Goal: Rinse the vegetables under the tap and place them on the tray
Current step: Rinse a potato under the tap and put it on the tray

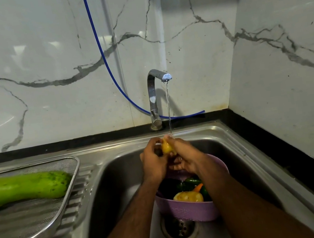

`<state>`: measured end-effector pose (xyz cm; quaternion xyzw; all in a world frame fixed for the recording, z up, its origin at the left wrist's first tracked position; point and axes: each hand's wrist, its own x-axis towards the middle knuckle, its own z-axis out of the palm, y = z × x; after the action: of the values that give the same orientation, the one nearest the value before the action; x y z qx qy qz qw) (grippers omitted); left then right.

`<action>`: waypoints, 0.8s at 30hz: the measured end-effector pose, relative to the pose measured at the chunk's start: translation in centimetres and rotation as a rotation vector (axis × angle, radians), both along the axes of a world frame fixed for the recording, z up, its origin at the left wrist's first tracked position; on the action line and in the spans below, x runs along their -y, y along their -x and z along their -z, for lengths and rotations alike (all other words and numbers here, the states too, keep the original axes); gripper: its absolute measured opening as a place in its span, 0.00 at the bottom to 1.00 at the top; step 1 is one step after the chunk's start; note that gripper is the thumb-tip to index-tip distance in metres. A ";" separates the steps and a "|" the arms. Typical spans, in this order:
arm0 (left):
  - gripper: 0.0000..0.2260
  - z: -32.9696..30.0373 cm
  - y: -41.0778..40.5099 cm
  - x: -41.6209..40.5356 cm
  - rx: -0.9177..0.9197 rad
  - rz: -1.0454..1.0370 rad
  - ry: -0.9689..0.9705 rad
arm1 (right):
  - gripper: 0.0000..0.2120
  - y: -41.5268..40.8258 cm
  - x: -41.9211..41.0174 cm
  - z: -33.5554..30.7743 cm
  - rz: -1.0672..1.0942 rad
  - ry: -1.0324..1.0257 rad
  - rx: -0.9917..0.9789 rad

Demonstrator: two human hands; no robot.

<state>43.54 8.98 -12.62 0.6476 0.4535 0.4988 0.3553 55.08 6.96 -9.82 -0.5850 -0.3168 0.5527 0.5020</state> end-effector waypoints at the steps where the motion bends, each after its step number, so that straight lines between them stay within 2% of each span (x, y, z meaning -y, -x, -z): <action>1: 0.17 0.0 0.1 0.0 -0.015 0.003 -0.035 | 0.19 -0.1 -0.1 0.0 -0.011 -0.011 0.025; 5: 0.16 -0.1 0.7 0.1 -0.114 0.022 -0.114 | 0.15 -0.7 -0.1 0.4 -0.027 -0.026 0.002; 8: 0.16 -0.2 1.0 0.1 -0.145 0.050 -0.102 | 0.13 -1.3 -0.1 0.7 -0.022 -0.036 -0.036; 15: 0.13 0.4 2.2 0.5 -0.344 0.033 0.005 | 0.17 -0.8 0.8 0.9 0.013 0.009 -0.119; 17: 0.10 0.5 2.4 0.7 -0.397 0.038 -0.017 | 0.17 -0.6 1.0 1.0 -0.019 -0.004 0.010; 22: 0.05 -0.9 4.1 1.3 -0.495 0.015 -0.009 | 0.21 0.3 1.9 0.8 -0.043 -0.014 0.530; 24: 0.04 -2.4 5.4 1.8 -0.581 0.018 -0.030 | 0.21 0.7 2.4 0.4 -0.078 0.002 0.647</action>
<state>38.11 7.19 -10.26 0.7724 0.5233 0.2957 0.2053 54.34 4.54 -10.19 -0.7180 -0.4817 0.3574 0.3532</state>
